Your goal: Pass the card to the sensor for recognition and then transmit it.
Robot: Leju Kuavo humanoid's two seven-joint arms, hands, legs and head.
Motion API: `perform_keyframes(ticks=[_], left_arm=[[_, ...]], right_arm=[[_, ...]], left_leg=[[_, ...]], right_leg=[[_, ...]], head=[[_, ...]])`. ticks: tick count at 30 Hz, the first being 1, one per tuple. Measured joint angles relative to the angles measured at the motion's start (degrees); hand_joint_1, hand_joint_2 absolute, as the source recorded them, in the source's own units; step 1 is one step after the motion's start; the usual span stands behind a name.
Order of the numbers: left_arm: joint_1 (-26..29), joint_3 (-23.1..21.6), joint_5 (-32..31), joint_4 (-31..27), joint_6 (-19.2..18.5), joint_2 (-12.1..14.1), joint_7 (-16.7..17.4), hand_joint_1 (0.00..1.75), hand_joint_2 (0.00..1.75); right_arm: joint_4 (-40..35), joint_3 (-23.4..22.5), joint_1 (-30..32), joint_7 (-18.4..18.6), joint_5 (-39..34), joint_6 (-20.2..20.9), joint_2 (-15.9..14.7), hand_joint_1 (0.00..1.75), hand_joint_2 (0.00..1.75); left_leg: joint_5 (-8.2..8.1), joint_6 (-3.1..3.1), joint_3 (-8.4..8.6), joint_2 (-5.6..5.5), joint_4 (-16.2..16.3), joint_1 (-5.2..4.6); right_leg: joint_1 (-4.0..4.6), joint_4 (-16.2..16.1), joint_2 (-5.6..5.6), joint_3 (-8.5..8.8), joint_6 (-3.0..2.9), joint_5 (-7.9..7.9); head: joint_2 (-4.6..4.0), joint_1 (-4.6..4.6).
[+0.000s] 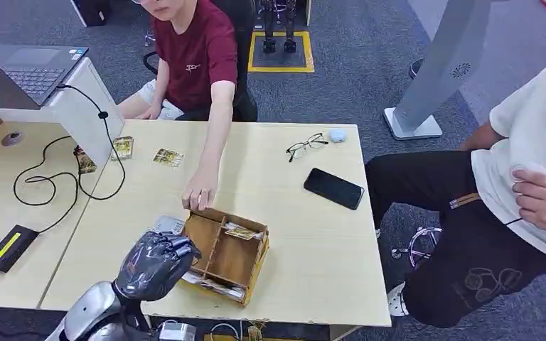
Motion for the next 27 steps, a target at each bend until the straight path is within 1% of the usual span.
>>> perform_keyframes(ticks=[3, 6, 7, 8, 14, 22, 24, 25, 27], left_arm=[[-0.3, 1.5, -0.9, -0.3, 0.7, 0.0, 1.5, 1.75, 1.75], [-0.5, 2.7, -1.2, -0.3, 0.8, -0.1, 1.8, 1.75, 1.75], [-0.5, 3.0, -1.2, -0.3, 0.9, -0.1, 1.8, 1.62, 1.75], [-0.5, 3.3, -1.2, -0.3, 0.9, -0.1, 1.8, 0.0, 1.75], [-0.5, 4.1, -1.2, -0.3, 1.7, -0.4, 1.9, 0.0, 1.75], [-0.5, 4.2, -1.0, -0.3, 1.7, -1.0, 1.8, 0.0, 1.75], [-0.5, 4.3, 0.9, -0.5, 1.6, -1.2, 1.1, 0.0, 1.75], [-0.3, 4.3, 2.6, -0.8, 1.2, -1.2, 0.2, 0.0, 1.75], [0.3, 4.3, 7.5, -2.0, -1.1, -1.2, -2.4, 0.0, 1.75]], right_arm=[[0.0, 0.0, 0.0, 0.0, 0.0, 0.0, 0.0, 0.0, 0.0], [0.0, 0.0, 0.0, 0.1, 0.0, 0.0, 0.0, 0.0, 0.0], [0.0, 0.0, 0.0, 0.1, 0.0, 0.0, 0.0, 0.0, 0.0], [0.0, 0.0, 0.0, 0.1, 0.0, 0.0, 0.0, 0.0, 0.0], [0.0, 0.0, 0.0, 0.5, 0.0, -0.2, 0.0, 0.0, 0.0], [0.0, 0.0, 0.1, 0.5, 0.0, -0.2, 0.0, 0.0, 0.0], [0.0, 0.0, 0.1, 0.4, 0.0, -0.3, 0.0, 0.0, 0.0], [0.0, 0.0, 0.1, 0.3, -0.2, -0.3, 0.0, 0.0, 0.0], [0.0, -0.1, 0.2, 0.1, -0.2, -0.4, 0.0, 0.0, 0.0]], left_leg=[[0.0, 0.0, 0.0, 0.0, 0.0, 0.0], [0.0, 0.0, 0.0, 0.0, 0.0, 0.0], [0.0, 0.0, 0.0, 0.0, 0.0, 0.0], [0.0, 0.0, 0.0, 0.0, 0.0, 0.0], [0.0, 0.0, 0.0, 0.0, 0.0, 0.0], [0.0, 0.0, 0.0, 0.0, 0.0, 0.0], [0.0, 0.0, 0.0, 0.0, 0.0, 0.0], [0.0, 0.0, 0.0, 0.0, 0.0, 0.0], [0.0, 0.0, 0.0, 0.01, 0.0, 0.0]], right_leg=[[0.0, 0.0, 0.0, 0.0, 0.0, 0.0], [0.0, 0.0, 0.0, 0.0, 0.0, 0.0], [0.0, 0.0, 0.0, 0.0, 0.0, 0.0], [0.0, 0.0, 0.0, 0.0, 0.0, 0.0], [0.0, 0.0, 0.0, 0.0, 0.0, 0.0], [0.0, 0.0, 0.0, 0.0, 0.0, 0.0], [0.0, 0.0, 0.0, 0.0, 0.0, 0.0], [0.0, 0.0, 0.0, 0.0, 0.0, 0.0], [0.0, 0.0, 0.01, 0.0, 0.0, 0.0]], head=[[0.0, 0.0], [0.0, 0.0], [0.0, 0.0], [0.0, 0.0], [0.0, 0.0], [0.0, 0.0], [0.0, 0.0], [0.0, 0.0], [0.0, 0.0]])
